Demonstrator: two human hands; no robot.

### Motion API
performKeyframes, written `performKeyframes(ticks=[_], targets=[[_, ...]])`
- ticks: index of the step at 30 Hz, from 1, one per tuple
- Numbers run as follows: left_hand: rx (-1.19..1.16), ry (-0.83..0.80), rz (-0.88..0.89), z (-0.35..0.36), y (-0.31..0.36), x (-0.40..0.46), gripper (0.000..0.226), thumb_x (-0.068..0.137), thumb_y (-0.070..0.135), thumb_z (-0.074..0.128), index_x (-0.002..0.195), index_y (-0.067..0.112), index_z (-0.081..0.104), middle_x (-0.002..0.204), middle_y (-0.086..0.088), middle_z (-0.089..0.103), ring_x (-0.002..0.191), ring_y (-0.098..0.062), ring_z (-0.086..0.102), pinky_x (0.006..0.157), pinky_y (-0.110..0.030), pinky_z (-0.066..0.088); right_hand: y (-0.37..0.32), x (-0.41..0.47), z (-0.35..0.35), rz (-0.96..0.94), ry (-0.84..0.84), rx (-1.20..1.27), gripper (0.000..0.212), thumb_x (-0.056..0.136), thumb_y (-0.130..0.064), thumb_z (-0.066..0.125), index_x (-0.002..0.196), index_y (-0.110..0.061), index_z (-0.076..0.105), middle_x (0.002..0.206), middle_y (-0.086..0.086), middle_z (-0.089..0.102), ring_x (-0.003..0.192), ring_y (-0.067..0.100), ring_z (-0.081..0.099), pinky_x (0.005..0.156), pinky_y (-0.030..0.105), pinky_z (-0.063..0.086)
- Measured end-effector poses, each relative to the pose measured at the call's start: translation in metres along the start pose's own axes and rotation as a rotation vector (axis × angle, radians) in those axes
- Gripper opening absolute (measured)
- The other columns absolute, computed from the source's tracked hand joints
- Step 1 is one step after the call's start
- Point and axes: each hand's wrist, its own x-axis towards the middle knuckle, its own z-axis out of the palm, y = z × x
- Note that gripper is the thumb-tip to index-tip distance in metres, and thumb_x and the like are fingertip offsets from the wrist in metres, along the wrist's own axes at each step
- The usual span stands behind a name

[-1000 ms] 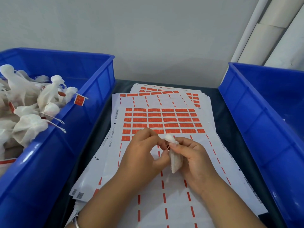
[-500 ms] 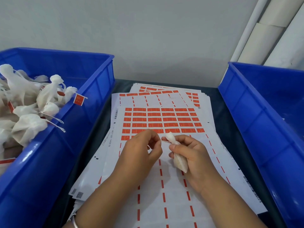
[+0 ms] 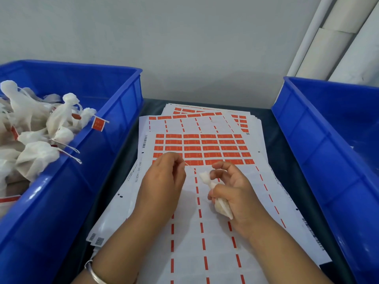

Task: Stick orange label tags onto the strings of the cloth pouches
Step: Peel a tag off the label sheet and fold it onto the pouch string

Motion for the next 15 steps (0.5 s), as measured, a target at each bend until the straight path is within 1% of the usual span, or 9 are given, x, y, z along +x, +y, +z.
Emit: performKeyframes(ticks=[2, 6, 7, 9, 10, 12, 13, 15], targets=[[-0.008, 0.026, -0.023, 0.001, -0.001, 0.001, 0.01, 0.09, 0.032, 0.054, 0.091, 0.037, 0.046, 0.077, 0.03, 0.042, 0.07, -0.001, 0.052, 0.057, -0.006, 0.035, -0.001, 0.0, 0.0, 0.017, -0.033, 0.013, 0.046, 0.077, 0.002, 0.064, 0.103, -0.034, 0.055, 0.096, -0.013, 0.06, 0.097, 0.021, 0.06, 0.065, 0.021, 0.051], [-0.01, 0.035, -0.014, 0.002, -0.003, 0.0, 0.008, 0.089, 0.035, 0.052, 0.092, 0.038, 0.046, 0.078, 0.033, 0.041, 0.071, 0.002, 0.051, 0.058, -0.005, 0.034, -0.006, -0.005, 0.002, 0.032, -0.176, -0.006, 0.047, 0.078, 0.001, 0.062, 0.105, -0.037, 0.059, 0.102, -0.016, 0.063, 0.101, 0.023, 0.059, 0.074, 0.026, 0.054], [-0.019, 0.026, -0.001, 0.0, -0.004, 0.001, 0.008, 0.089, 0.034, 0.052, 0.091, 0.039, 0.046, 0.079, 0.033, 0.042, 0.072, 0.003, 0.051, 0.059, -0.005, 0.034, -0.008, -0.007, 0.002, 0.028, -0.222, -0.018, 0.045, 0.079, -0.001, 0.063, 0.107, -0.036, 0.06, 0.101, -0.015, 0.065, 0.099, 0.022, 0.06, 0.074, 0.026, 0.054], [-0.057, 0.014, 0.026, -0.005, -0.004, 0.002, 0.011, 0.089, 0.031, 0.053, 0.087, 0.04, 0.046, 0.08, 0.033, 0.044, 0.074, 0.006, 0.051, 0.061, -0.004, 0.033, -0.011, -0.009, 0.002, 0.016, -0.312, 0.006, 0.038, 0.08, -0.011, 0.063, 0.109, -0.034, 0.061, 0.099, -0.012, 0.069, 0.092, 0.018, 0.062, 0.071, 0.023, 0.054], [-0.082, 0.016, 0.031, -0.007, -0.004, 0.003, 0.014, 0.089, 0.03, 0.053, 0.085, 0.041, 0.046, 0.081, 0.033, 0.045, 0.075, 0.007, 0.052, 0.062, -0.004, 0.033, -0.014, -0.01, 0.002, 0.022, -0.345, 0.04, 0.033, 0.081, -0.019, 0.064, 0.11, -0.035, 0.061, 0.101, -0.009, 0.07, 0.089, 0.017, 0.063, 0.071, 0.023, 0.053], [-0.113, 0.021, 0.023, -0.012, 0.0, 0.003, 0.015, 0.089, 0.029, 0.054, 0.084, 0.04, 0.046, 0.082, 0.031, 0.046, 0.075, 0.005, 0.052, 0.065, -0.004, 0.034, -0.019, -0.013, 0.003, 0.055, -0.384, 0.103, 0.03, 0.083, -0.04, 0.064, 0.113, -0.038, 0.06, 0.106, -0.003, 0.071, 0.093, 0.017, 0.065, 0.075, 0.024, 0.053], [-0.108, 0.02, 0.022, -0.014, 0.003, 0.003, 0.015, 0.088, 0.028, 0.054, 0.086, 0.04, 0.046, 0.083, 0.03, 0.046, 0.075, 0.005, 0.052, 0.066, -0.004, 0.035, -0.021, -0.013, 0.003, 0.059, -0.397, 0.105, 0.031, 0.085, -0.046, 0.058, 0.116, -0.038, 0.059, 0.106, -0.002, 0.071, 0.098, 0.017, 0.066, 0.078, 0.024, 0.053], [-0.05, 0.008, 0.091, -0.02, 0.009, 0.002, 0.014, 0.088, 0.027, 0.056, 0.088, 0.038, 0.047, 0.085, 0.029, 0.043, 0.076, 0.007, 0.049, 0.067, -0.003, 0.033, -0.025, -0.01, 0.003, 0.032, -0.39, 0.05, 0.03, 0.093, -0.045, 0.041, 0.117, -0.035, 0.057, 0.104, -0.001, 0.073, 0.104, 0.014, 0.066, 0.09, 0.025, 0.05]])
